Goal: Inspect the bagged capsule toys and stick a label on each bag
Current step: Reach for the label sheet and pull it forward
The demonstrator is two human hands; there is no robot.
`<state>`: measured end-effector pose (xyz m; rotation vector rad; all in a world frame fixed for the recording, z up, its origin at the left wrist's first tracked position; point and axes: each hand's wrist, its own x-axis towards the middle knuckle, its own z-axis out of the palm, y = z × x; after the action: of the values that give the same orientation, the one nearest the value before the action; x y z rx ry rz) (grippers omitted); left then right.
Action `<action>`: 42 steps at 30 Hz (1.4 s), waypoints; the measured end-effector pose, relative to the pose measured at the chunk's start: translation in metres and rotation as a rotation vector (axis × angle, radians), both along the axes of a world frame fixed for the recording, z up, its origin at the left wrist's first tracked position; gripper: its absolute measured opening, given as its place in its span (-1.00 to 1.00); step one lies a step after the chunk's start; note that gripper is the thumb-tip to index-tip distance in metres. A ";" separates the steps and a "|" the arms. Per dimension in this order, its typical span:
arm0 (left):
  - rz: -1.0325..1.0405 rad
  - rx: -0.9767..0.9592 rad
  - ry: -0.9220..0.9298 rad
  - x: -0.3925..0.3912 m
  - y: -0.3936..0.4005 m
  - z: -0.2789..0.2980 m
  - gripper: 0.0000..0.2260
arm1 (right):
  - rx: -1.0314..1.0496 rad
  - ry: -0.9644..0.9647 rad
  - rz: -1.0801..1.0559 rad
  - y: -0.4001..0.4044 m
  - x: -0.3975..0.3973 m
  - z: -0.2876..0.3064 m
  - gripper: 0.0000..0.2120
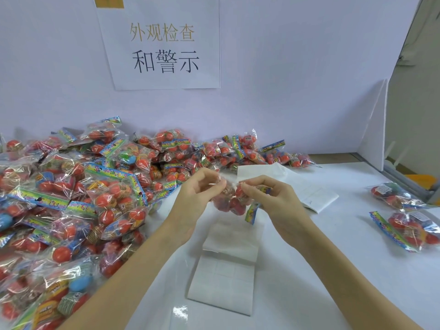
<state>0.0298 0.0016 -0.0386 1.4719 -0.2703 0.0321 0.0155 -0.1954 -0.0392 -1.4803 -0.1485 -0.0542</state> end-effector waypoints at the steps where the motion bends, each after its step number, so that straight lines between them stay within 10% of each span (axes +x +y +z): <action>1: -0.004 -0.012 0.008 -0.001 -0.001 0.000 -0.94 | 0.033 0.009 0.009 0.000 0.000 0.000 -0.75; 22: 0.148 -0.282 0.171 0.005 0.002 0.000 -0.97 | -0.034 0.050 -0.030 0.001 0.000 -0.001 -0.77; 31: -0.117 -0.007 0.126 0.002 0.000 -0.004 -0.80 | -0.285 -0.189 -0.243 0.000 0.003 -0.005 -0.82; 42: 0.062 -0.036 0.052 0.001 0.000 0.000 -0.75 | 0.155 0.063 0.009 0.000 -0.001 0.001 -0.56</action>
<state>0.0305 0.0014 -0.0382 1.4427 -0.1807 0.0488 0.0141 -0.1954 -0.0381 -1.3253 -0.0970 -0.0114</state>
